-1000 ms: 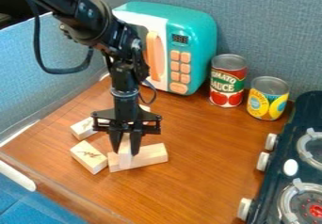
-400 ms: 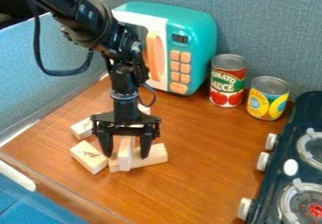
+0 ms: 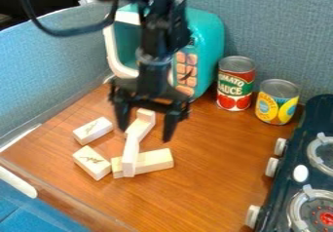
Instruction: Put the rectangle block on top of a block
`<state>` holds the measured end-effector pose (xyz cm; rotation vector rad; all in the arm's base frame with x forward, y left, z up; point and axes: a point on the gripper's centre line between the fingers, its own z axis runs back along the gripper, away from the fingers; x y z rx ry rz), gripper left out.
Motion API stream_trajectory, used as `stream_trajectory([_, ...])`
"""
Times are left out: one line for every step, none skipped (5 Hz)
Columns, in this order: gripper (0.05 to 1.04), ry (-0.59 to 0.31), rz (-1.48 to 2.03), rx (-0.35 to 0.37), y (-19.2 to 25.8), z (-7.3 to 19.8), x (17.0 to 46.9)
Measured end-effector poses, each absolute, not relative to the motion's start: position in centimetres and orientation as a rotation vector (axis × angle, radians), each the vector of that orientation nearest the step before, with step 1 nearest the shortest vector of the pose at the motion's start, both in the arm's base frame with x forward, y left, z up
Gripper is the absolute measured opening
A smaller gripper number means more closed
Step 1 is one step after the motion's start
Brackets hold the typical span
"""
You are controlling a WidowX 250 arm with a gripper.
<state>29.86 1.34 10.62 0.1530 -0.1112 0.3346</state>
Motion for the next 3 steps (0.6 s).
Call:
stream_trajectory([0.999,-0.114,0.309,0.169,0.6,12.0,28.7])
stream_trajectory([0.999,-0.096,0.257,0.147,-0.1,11.9,28.5])
stream_trajectory([0.999,-0.045,0.218,0.159,-0.3,10.4,28.5])
